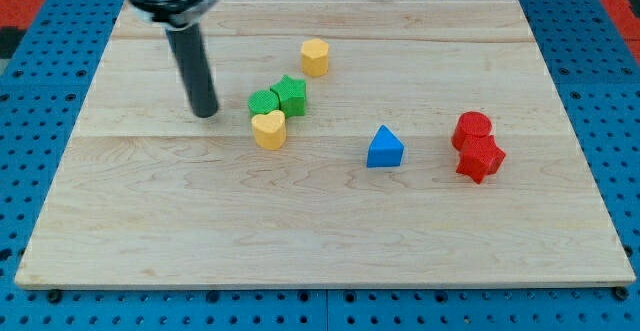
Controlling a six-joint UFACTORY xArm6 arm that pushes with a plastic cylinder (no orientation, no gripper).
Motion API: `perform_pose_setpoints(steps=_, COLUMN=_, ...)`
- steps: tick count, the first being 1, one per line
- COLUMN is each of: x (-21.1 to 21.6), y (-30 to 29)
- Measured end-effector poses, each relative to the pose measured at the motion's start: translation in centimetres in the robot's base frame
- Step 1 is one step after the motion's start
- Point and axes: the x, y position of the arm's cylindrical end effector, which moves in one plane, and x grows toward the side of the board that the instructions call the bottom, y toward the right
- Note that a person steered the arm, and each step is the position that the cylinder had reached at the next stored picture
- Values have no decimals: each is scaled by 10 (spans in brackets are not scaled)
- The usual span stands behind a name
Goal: Push a group of blocks up a bit
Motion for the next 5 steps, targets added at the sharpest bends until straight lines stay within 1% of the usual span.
perform_pose_setpoints(steps=1, x=45, y=16)
perform_pose_setpoints(steps=2, x=64, y=57)
perform_pose_setpoints(steps=3, x=60, y=88)
perform_pose_setpoints(steps=4, x=49, y=106)
perform_pose_setpoints(steps=5, x=29, y=108)
